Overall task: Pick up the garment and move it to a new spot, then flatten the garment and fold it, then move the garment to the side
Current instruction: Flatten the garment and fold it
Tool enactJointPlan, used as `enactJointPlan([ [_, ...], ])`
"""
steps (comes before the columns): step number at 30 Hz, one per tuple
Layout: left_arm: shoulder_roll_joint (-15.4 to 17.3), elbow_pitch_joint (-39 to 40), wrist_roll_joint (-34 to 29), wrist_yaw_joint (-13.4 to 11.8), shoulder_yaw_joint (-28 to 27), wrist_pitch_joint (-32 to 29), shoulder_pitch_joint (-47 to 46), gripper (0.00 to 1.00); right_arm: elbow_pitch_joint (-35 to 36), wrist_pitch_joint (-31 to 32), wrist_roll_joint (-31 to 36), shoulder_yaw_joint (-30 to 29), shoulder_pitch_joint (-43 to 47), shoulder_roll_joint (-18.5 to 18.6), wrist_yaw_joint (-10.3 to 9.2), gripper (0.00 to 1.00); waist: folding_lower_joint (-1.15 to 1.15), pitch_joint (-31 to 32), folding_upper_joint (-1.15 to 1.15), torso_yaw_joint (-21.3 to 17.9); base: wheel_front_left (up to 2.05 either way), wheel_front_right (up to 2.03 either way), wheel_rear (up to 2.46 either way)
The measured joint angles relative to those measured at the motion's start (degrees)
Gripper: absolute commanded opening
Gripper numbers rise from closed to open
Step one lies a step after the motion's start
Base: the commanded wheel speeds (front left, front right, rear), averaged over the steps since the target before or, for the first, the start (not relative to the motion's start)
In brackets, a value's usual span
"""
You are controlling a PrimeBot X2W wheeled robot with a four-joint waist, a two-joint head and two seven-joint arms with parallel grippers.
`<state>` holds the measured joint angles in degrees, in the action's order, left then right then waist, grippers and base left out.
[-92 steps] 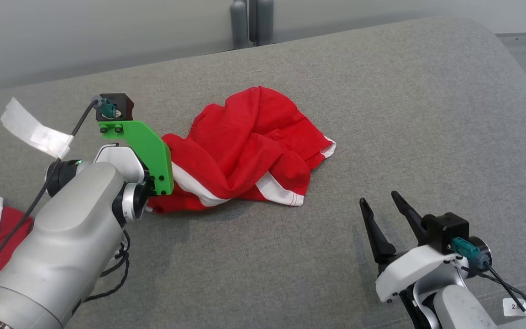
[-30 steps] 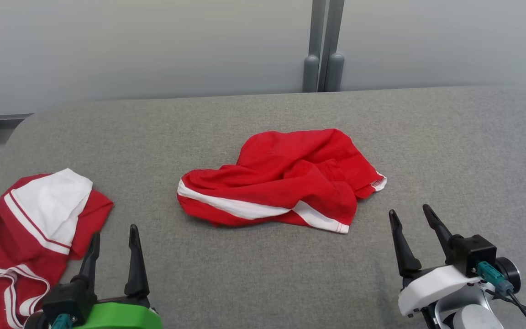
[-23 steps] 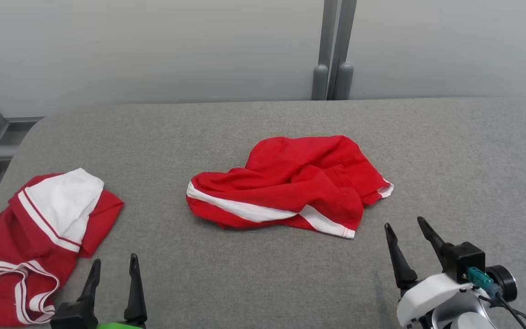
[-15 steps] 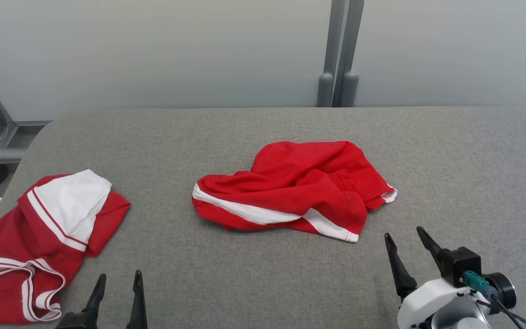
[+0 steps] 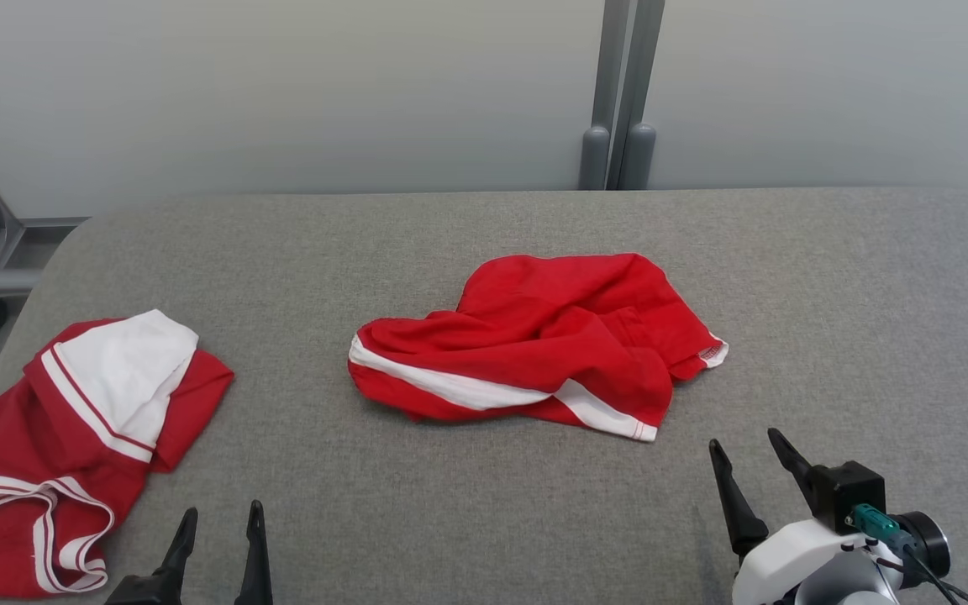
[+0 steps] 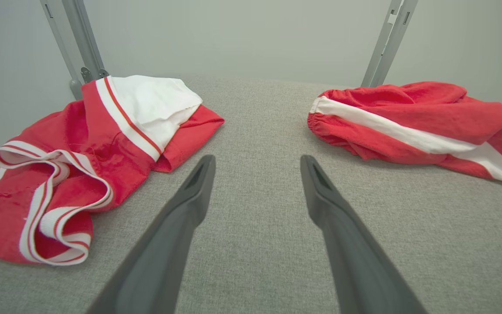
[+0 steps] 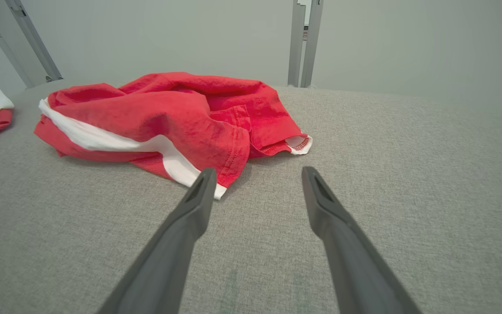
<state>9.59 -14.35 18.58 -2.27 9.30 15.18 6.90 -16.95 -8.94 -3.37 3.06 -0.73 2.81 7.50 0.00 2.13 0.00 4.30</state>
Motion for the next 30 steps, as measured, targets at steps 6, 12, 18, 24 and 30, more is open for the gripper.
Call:
enactJointPlan([
  [6, -0.25, -0.37, -0.12, 0.81, 0.04, 0.0, -0.7, 1.0, 0.0, 0.08, 0.01, -0.16, -0.14, 0.01, 0.0, 1.0, 0.0, -0.28, 0.0, 0.04, 0.0, 0.0, 0.0],
  [12, -1.07, -2.26, 3.14, 3.3, 0.55, -5.28, -5.17, 1.0, -0.45, 7.58, -0.83, 1.69, -1.42, -0.03, 0.0, 1.0, 0.0, -1.01, 0.0, 0.16, 0.0, 0.0, 0.0],
  [18, 1.13, -5.58, 3.03, 6.83, 4.41, -15.0, -15.75, 1.0, 0.6, 17.33, -1.07, 1.97, -5.25, -0.02, 0.0, 1.0, 0.0, -2.96, 0.0, 0.45, 0.0, 0.0, 0.0],
  [24, 1.04, -11.33, 4.83, 8.4, 6.53, -22.36, -28.03, 1.0, 0.42, 24.06, -1.53, 1.87, -11.38, 0.0, 0.0, 1.0, 0.0, -6.91, 0.0, 0.48, 0.0, 0.0, 0.0],
  [30, -1.89, -18.55, 6.34, 8.64, 7.39, -26.15, -37.88, 1.0, -0.59, 26.84, -2.36, 3.86, -14.29, -0.01, 0.0, 1.0, 0.0, -12.08, 0.0, 0.64, 0.0, 0.0, 0.0],
])
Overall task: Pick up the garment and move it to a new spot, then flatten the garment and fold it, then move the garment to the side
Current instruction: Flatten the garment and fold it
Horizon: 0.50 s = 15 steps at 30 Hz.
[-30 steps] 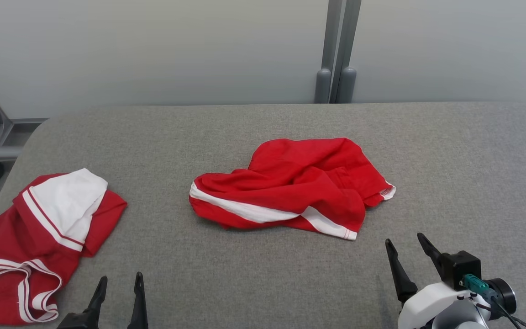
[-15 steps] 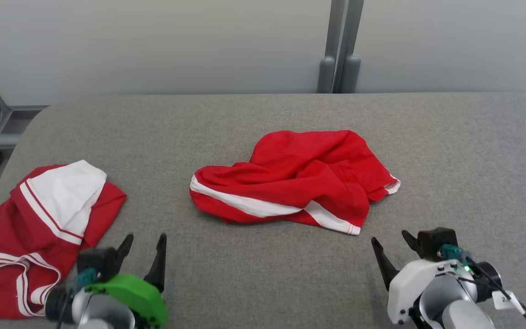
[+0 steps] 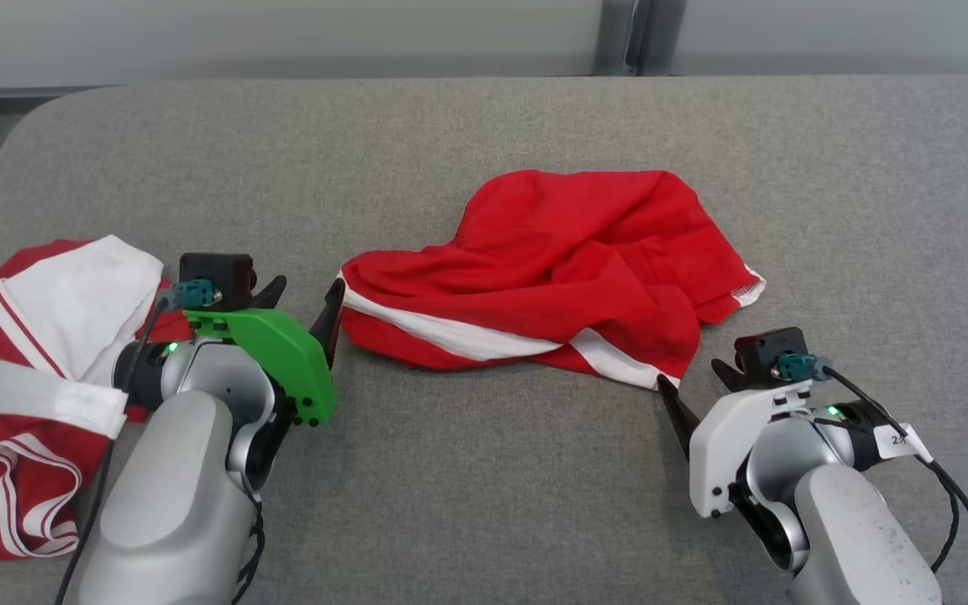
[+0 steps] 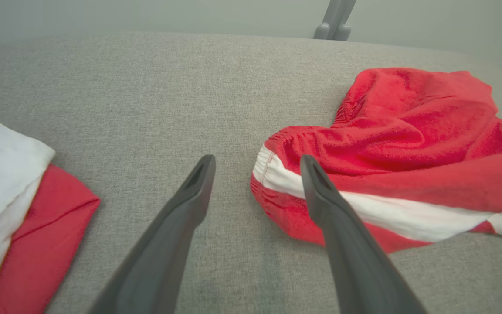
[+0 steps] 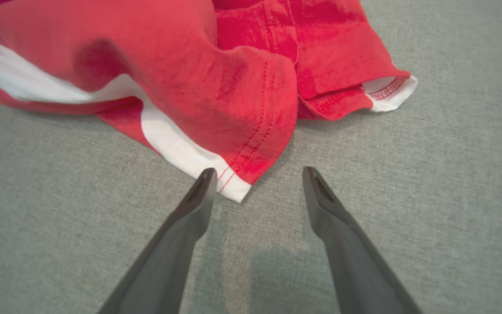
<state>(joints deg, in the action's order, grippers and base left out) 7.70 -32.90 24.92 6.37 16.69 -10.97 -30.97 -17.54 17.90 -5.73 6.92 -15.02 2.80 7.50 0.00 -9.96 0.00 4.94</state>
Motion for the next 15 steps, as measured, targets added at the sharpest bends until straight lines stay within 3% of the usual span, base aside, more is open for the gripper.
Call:
enactJointPlan([
  [15, -1.13, -7.21, 1.36, 0.53, 2.9, -1.52, -6.37, 1.0, -0.59, -0.19, -1.6, 1.96, -2.63, 0.01, 0.01, 1.0, 0.0, -6.36, 0.0, 0.06, 0.0, 0.0, 0.0],
])
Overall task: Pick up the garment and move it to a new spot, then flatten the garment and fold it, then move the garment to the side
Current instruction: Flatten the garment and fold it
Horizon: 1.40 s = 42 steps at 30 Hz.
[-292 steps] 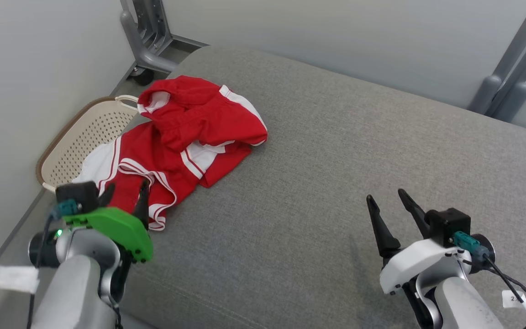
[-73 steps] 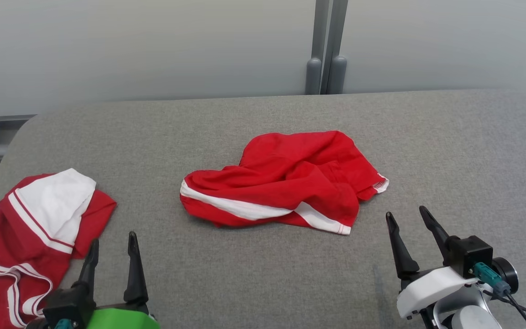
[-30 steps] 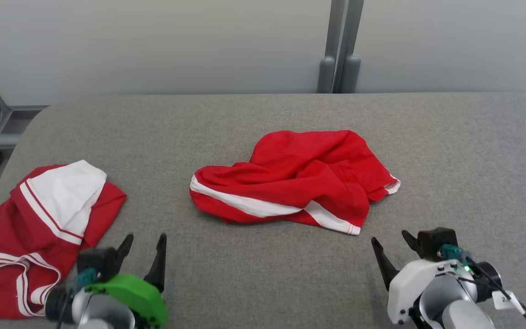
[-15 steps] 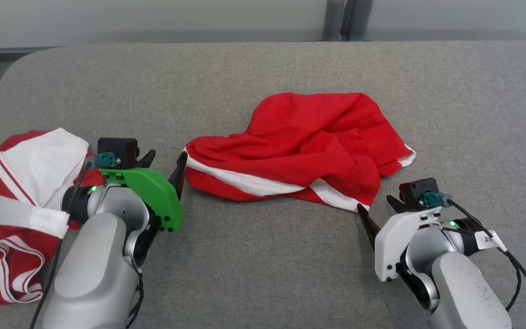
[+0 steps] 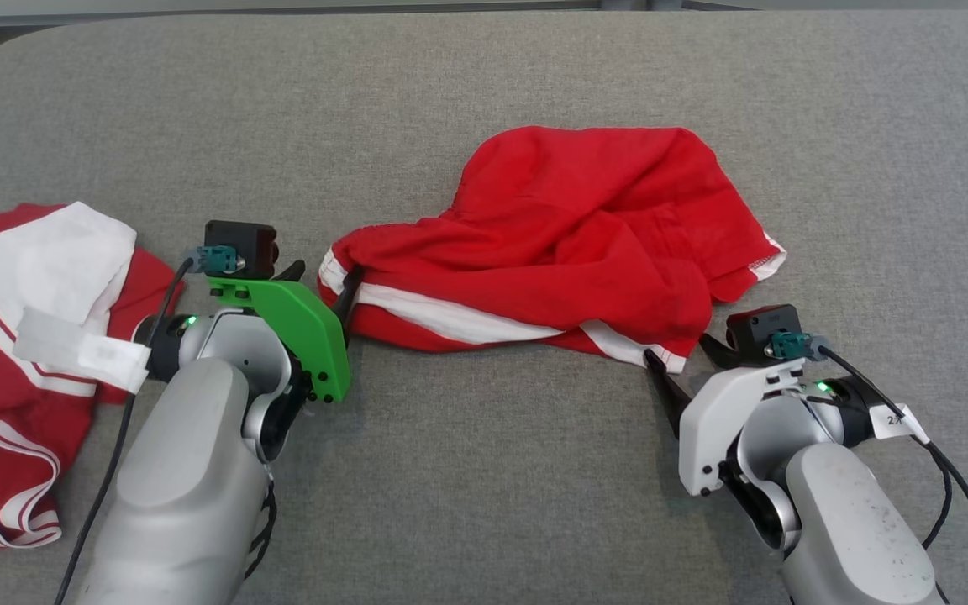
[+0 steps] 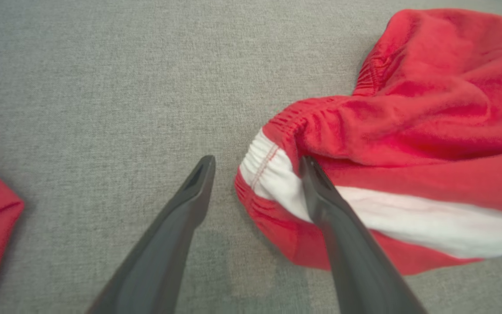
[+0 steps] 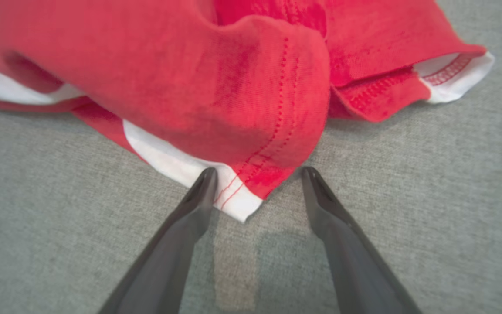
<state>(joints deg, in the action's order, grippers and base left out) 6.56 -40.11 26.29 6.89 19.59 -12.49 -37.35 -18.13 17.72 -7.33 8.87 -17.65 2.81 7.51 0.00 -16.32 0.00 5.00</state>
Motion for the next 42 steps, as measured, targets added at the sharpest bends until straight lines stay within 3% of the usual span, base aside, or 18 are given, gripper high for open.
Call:
enactJointPlan([
  [1, -0.08, -0.37, 0.23, 0.1, 0.13, -0.04, 0.0, 1.0, -0.03, 0.01, -0.16, 0.23, -0.03, 0.01, -0.01, 1.0, 0.0, -0.02, 0.0, 0.07, 0.0, 0.0, 0.0],
  [2, -0.12, -0.7, 0.49, 0.13, 0.32, -0.07, 0.0, 0.71, -0.1, 0.01, -0.26, 0.41, -0.03, 0.01, -0.03, 1.0, 0.0, 0.03, 0.0, 0.12, 0.0, 0.0, 0.0],
  [3, -0.16, -0.9, 0.68, 0.15, 0.48, -0.07, 0.0, 0.35, -0.16, 0.1, -0.57, 0.48, -0.03, 0.02, -0.03, 0.84, 0.0, 0.09, 0.0, 0.16, 0.0, 0.0, 0.0],
  [4, -0.2, -1.04, 0.92, 0.16, 0.63, -0.05, -0.01, 0.0, -0.25, 0.18, -0.69, 0.55, -0.03, 0.08, -0.03, 0.38, 0.0, 0.17, 0.0, 0.2, 0.0, 0.0, 0.0],
  [5, -0.25, -1.24, 1.19, 0.16, 0.69, -0.07, -0.01, 0.0, -0.36, 0.36, -0.87, 0.74, -0.02, 0.1, -0.03, 0.0, 0.0, 0.27, 0.0, 0.24, 0.0, 0.0, 0.0],
  [14, -1.2, -1.19, 3.45, 0.21, 0.76, 2.58, 1.08, 0.0, 0.69, 1.29, -3.55, 1.25, 2.46, -0.05, 0.01, 0.0, 0.0, 2.42, 0.0, 0.08, 0.0, 0.0, 0.0],
  [22, -2.01, 3.38, 7.02, 0.16, -2.01, 6.54, -0.26, 0.0, 8.55, 0.41, -6.22, 0.08, 0.38, 0.0, 0.0, 0.0, 0.0, 3.88, 0.0, -1.74, 0.0, 0.0, 0.0],
  [29, -2.02, 5.61, 8.94, -1.86, -4.41, 7.08, -5.73, 0.0, 12.14, 4.42, -5.91, 2.71, -10.18, 2.45, 0.0, 0.0, 0.0, 2.92, 0.0, -4.51, 0.0, 0.0, 0.0],
  [31, -2.25, 6.58, 9.9, -2.38, -5.7, 7.56, -9.19, 0.0, 11.9, 5.72, -5.31, 3.91, -14.9, 4.88, 0.02, 0.0, 0.0, 1.9, 0.0, -5.32, 0.0, 0.0, 0.0],
  [42, -1.94, 10.43, 16.12, -1.87, -9.27, 0.69, -32.79, 0.0, 1.94, 4.97, -8.05, 12.29, -44.37, 10.61, 0.01, 0.0, 0.0, -8.43, 0.0, -9.26, 0.0, 0.0, 0.0],
])
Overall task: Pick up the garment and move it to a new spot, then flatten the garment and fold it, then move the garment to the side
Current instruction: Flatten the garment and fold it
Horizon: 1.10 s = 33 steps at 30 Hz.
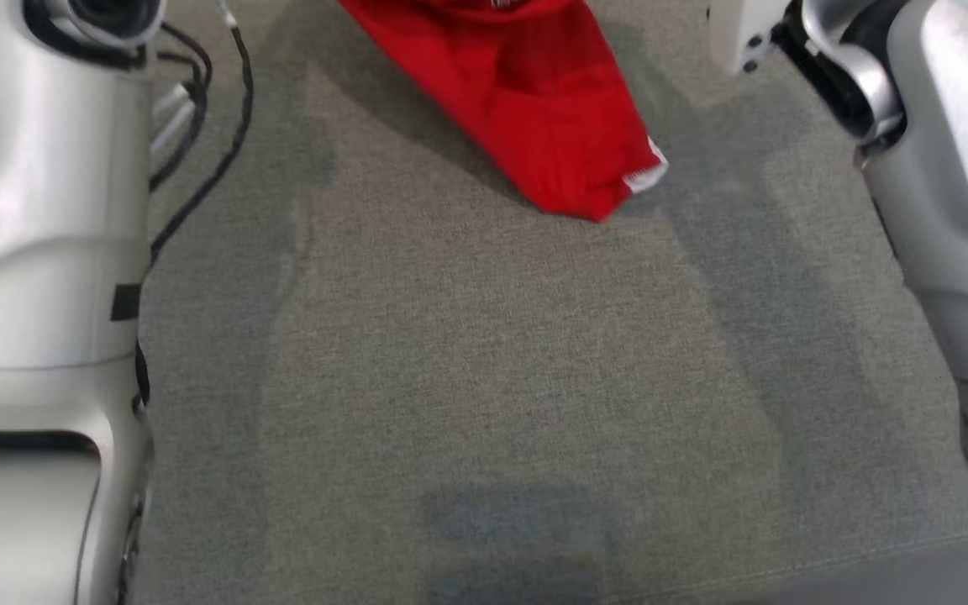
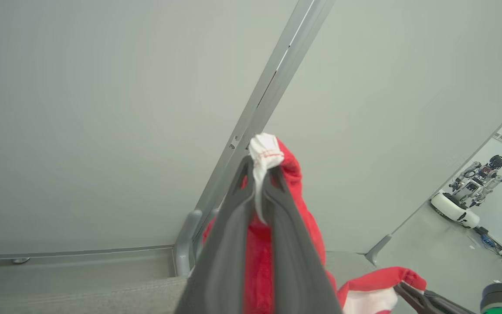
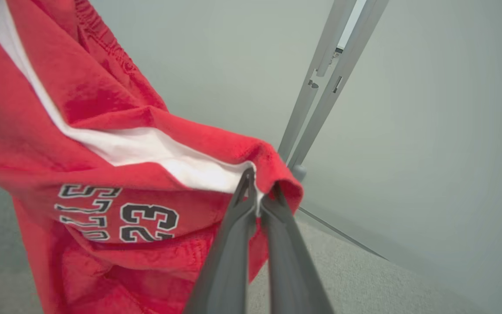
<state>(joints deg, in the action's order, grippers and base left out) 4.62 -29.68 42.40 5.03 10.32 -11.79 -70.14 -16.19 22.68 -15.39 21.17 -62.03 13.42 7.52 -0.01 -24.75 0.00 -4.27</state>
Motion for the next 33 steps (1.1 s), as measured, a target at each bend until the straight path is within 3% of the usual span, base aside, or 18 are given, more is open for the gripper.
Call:
enactJointPlan([
  [10, 2.35, 1.56, 0.69, 0.24, -2.04, -1.12, -17.75, 0.0, -9.91, -12.67, 7.06, 2.22, -20.71, 1.3, 0.02, 0.0, -0.01, -11.41, 0.0, -3.0, 0.0, 0.0, 0.0],
  [18, 2.72, 0.78, 0.07, -1.68, -6.93, 10.0, -27.14, 0.0, -16.17, -23.13, 16.63, -5.8, -30.92, -0.19, 0.04, 0.0, -0.01, -17.4, 0.0, -4.75, 0.0, 0.0, 0.0],
  [25, 3.43, -2.91, 1.59, -1.42, -8.83, 11.43, -27.79, 0.0, -20.3, -24.95, 20.28, -7.98, -33.02, -1.13, 0.12, 0.0, 0.0, -18.68, 0.0, -4.78, 0.0, 0.0, 0.0],
  [31, 4.99, -5.0, 3.25, -1.27, -10.59, 11.66, -20.2, 0.0, -23.14, -23.62, 19.87, -3.76, -31.79, -0.32, 0.44, 0.0, 0.0, -19.11, 0.0, -5.04, 0.0, 0.0, 0.0],
  [33, 5.24, -4.27, 3.91, -0.09, -10.69, 11.48, -15.21, 0.0, -23.21, -22.99, 18.66, -0.94, -29.75, 1.12, 0.49, 0.0, 0.0, -18.53, 0.0, -4.87, 0.0, 0.0, 0.0],
])
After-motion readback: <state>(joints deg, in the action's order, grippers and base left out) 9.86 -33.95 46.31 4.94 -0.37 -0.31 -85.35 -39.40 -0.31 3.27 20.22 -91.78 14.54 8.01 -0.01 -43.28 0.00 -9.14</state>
